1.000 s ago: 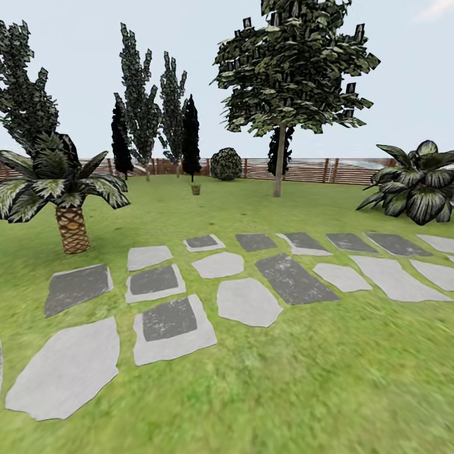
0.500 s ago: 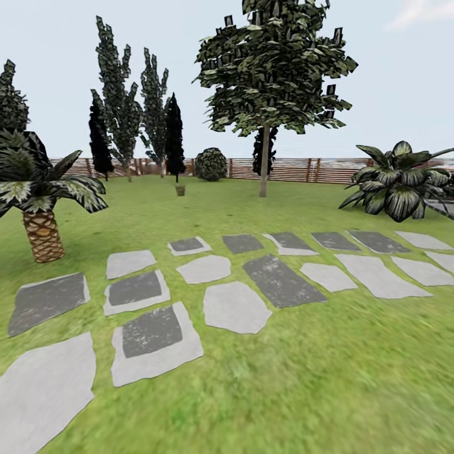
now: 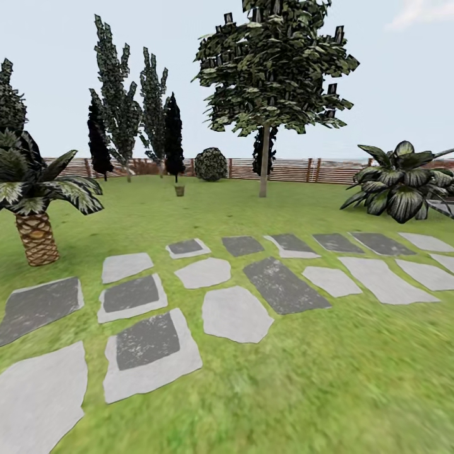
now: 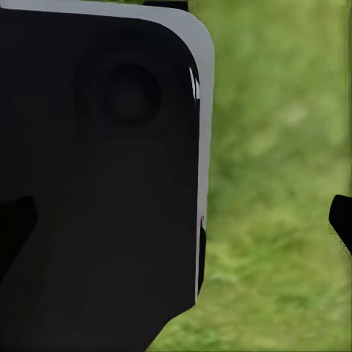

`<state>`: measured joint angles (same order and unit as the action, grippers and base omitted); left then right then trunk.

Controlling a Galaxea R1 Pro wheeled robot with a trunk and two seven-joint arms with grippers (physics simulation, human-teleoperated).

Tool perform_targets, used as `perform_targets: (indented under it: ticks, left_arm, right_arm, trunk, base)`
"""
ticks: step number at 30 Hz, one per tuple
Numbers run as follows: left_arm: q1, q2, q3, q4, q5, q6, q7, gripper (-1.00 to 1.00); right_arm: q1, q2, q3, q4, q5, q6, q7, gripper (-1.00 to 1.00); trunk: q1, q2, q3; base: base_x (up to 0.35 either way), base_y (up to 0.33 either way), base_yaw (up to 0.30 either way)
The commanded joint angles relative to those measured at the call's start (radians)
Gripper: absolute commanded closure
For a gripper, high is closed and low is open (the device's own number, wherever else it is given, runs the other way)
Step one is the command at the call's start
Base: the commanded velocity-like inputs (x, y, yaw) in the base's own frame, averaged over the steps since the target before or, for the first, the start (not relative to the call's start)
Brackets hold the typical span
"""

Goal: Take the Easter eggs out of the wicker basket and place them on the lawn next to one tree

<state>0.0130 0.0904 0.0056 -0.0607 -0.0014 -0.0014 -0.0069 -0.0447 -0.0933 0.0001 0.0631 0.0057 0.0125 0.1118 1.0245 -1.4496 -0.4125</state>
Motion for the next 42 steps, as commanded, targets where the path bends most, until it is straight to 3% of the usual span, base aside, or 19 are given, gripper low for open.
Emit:
perform_targets:
  ticks: [1, 19, 42]
  left_arm:
    - [0.001, 0.000, 0.001, -0.002, 0.000, 0.000, -0.001, -1.00]
    - [0.001, 0.000, 0.001, -0.002, 0.000, 0.000, -0.001, -1.00]
    - [0.001, 0.000, 0.001, -0.002, 0.000, 0.000, -0.001, -1.00]
  right_arm:
    - [-0.001, 0.000, 0.000, 0.002, 0.000, 0.001, 0.003, -1.00]
    - [-0.001, 0.000, 0.000, 0.002, 0.001, 0.001, 0.002, -1.00]
    - [-0.001, 0.000, 0.000, 0.001, 0.000, 0.001, 0.003, -1.00]
  trunk:
    - [0.000, 0.000, -0.001]
    - [0.000, 0.000, -0.001]
    - [0.000, 0.000, -0.001]
  base:
    - [0.244, 0.000, 0.000]
    - [0.244, 0.000, -0.083]
    - [0.242, 0.000, -0.004]
